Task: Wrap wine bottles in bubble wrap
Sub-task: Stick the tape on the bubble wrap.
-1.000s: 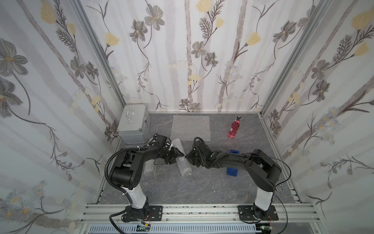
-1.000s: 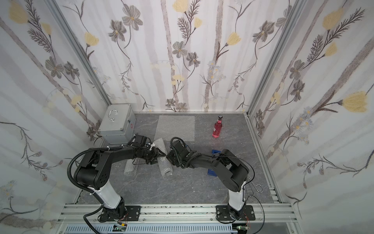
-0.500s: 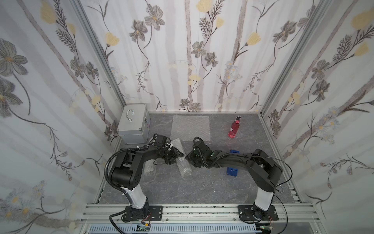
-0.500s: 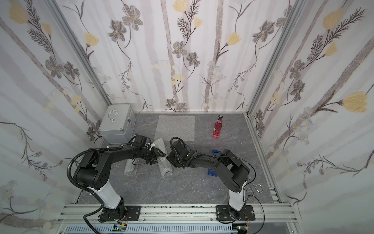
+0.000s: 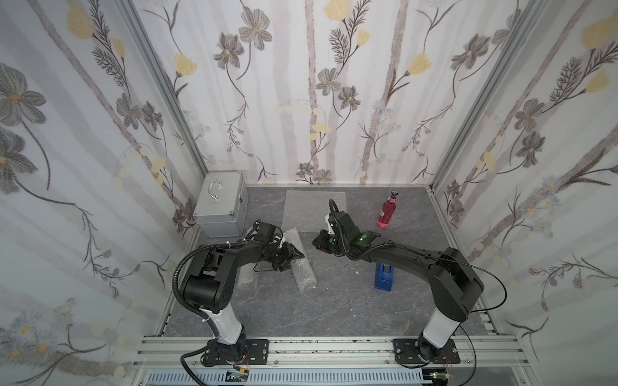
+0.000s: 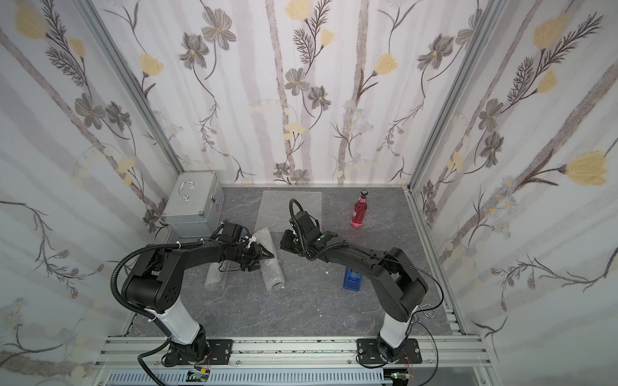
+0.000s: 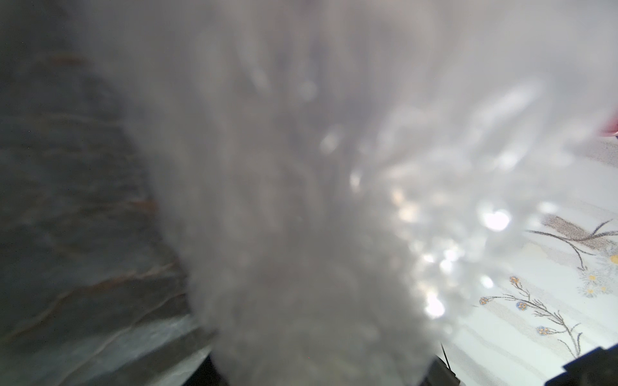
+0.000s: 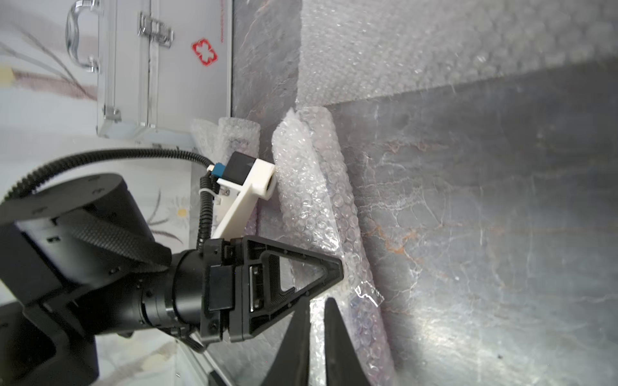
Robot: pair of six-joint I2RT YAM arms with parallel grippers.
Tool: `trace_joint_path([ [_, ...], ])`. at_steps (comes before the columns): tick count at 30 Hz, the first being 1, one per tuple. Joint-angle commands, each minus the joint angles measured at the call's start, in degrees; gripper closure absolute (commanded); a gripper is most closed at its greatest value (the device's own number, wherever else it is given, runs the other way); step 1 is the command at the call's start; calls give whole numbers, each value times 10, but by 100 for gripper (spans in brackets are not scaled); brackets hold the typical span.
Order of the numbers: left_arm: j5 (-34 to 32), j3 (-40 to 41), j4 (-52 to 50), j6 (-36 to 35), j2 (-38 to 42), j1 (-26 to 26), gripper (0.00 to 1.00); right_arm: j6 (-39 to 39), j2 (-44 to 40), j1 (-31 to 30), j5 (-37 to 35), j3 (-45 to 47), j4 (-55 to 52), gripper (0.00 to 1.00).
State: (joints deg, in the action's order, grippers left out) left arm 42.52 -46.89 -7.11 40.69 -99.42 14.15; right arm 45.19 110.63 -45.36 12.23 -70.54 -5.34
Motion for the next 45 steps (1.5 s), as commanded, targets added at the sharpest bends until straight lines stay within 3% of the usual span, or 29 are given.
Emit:
trace_joint_path([
  [1, -63, 2, -58, -6, -9, -3, 56, -224, 30, 5, 110, -25, -69, 89],
  [5, -59, -2, -58, -5, -15, -1, 56, -302, 74, 34, 176, -47, -114, 100],
  [14, -58, -2, -56, -14, -13, -1, 56, -337, 94, 65, 211, -69, -131, 97],
  [23, -59, -5, -60, -23, -13, 0, 56, -355, 136, 63, 252, -127, -166, 96],
  [45, -61, -7, -63, -27, -18, 4, 56, -360, 187, 36, 276, -154, -192, 92],
])
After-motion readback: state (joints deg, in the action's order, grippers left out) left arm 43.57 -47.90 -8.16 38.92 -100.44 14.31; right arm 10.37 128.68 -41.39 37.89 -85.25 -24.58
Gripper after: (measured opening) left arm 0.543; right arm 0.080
